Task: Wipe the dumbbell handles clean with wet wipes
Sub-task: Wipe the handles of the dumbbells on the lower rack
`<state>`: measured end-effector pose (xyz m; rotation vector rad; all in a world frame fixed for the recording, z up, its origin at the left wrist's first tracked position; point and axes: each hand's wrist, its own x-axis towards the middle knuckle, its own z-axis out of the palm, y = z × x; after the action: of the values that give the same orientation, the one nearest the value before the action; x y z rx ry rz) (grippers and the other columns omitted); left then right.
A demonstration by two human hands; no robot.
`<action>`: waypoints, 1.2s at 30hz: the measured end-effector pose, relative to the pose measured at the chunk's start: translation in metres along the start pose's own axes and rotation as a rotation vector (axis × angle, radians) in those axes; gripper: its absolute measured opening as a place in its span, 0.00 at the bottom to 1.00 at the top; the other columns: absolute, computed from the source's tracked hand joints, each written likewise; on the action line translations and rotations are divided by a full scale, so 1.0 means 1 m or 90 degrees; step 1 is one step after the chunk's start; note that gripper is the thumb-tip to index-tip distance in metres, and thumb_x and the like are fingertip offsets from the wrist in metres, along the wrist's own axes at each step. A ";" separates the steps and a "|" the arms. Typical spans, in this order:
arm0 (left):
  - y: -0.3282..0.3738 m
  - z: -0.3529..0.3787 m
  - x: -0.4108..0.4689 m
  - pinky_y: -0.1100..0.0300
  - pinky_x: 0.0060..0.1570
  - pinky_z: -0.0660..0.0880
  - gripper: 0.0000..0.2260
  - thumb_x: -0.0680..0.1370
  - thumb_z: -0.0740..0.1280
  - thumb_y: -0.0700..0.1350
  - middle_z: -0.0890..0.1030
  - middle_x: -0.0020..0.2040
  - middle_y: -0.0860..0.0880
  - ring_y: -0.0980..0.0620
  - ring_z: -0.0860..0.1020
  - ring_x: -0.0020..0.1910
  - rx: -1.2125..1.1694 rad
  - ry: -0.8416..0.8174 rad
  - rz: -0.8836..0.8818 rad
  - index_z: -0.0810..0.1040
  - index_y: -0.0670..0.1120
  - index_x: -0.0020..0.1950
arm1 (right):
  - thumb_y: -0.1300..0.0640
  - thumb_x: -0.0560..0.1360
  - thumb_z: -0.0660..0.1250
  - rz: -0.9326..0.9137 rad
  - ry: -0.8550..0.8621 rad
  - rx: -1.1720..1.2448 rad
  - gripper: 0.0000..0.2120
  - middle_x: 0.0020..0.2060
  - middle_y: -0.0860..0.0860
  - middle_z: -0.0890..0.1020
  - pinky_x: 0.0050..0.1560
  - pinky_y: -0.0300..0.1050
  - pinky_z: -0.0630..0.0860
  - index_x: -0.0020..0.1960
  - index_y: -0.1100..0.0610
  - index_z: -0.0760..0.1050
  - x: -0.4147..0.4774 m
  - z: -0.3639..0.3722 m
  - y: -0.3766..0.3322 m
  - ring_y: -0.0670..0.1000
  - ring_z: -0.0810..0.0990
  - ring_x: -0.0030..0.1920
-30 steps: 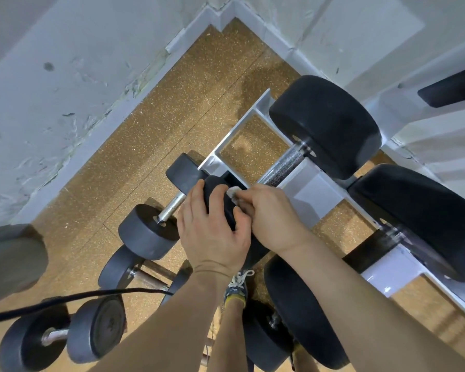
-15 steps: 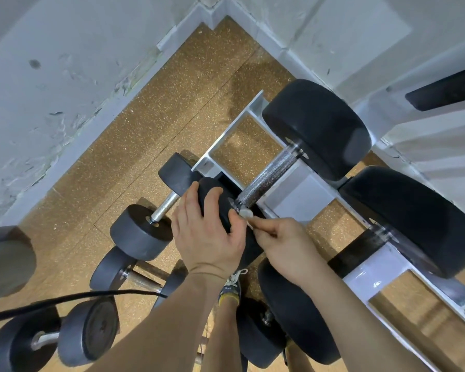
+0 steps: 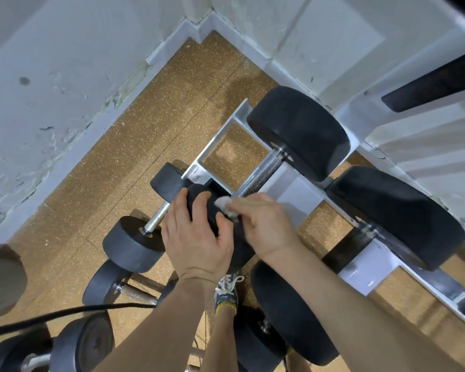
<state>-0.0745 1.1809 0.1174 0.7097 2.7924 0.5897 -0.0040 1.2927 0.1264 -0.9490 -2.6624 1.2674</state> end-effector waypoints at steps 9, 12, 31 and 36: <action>-0.001 -0.003 0.000 0.40 0.64 0.68 0.20 0.76 0.56 0.52 0.73 0.67 0.41 0.39 0.71 0.66 0.019 -0.032 -0.002 0.76 0.46 0.62 | 0.71 0.66 0.74 -0.077 0.151 -0.062 0.19 0.51 0.51 0.84 0.42 0.43 0.79 0.54 0.56 0.83 -0.005 0.032 0.021 0.53 0.75 0.39; 0.002 -0.008 -0.001 0.39 0.66 0.66 0.21 0.77 0.53 0.53 0.71 0.69 0.40 0.39 0.69 0.68 0.033 -0.079 0.004 0.74 0.46 0.63 | 0.76 0.64 0.73 -0.109 0.195 -0.076 0.20 0.51 0.54 0.84 0.42 0.48 0.81 0.52 0.60 0.83 0.008 0.002 0.042 0.56 0.80 0.40; 0.029 -0.008 0.032 0.55 0.43 0.69 0.15 0.68 0.55 0.42 0.79 0.34 0.53 0.48 0.76 0.34 0.079 -0.220 0.312 0.81 0.50 0.43 | 0.63 0.79 0.62 0.515 0.502 0.429 0.14 0.30 0.40 0.77 0.40 0.31 0.70 0.38 0.51 0.78 0.043 0.005 -0.001 0.37 0.74 0.34; 0.032 -0.011 0.032 0.52 0.37 0.74 0.16 0.67 0.54 0.43 0.79 0.35 0.48 0.44 0.77 0.37 -0.017 -0.157 0.300 0.82 0.45 0.41 | 0.62 0.77 0.63 0.453 0.047 0.214 0.08 0.38 0.53 0.80 0.46 0.46 0.74 0.44 0.59 0.80 -0.002 0.034 0.001 0.52 0.78 0.43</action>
<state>-0.0919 1.2186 0.1381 1.3489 2.3916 0.5661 -0.0119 1.2685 0.1031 -1.9091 -1.9967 1.6592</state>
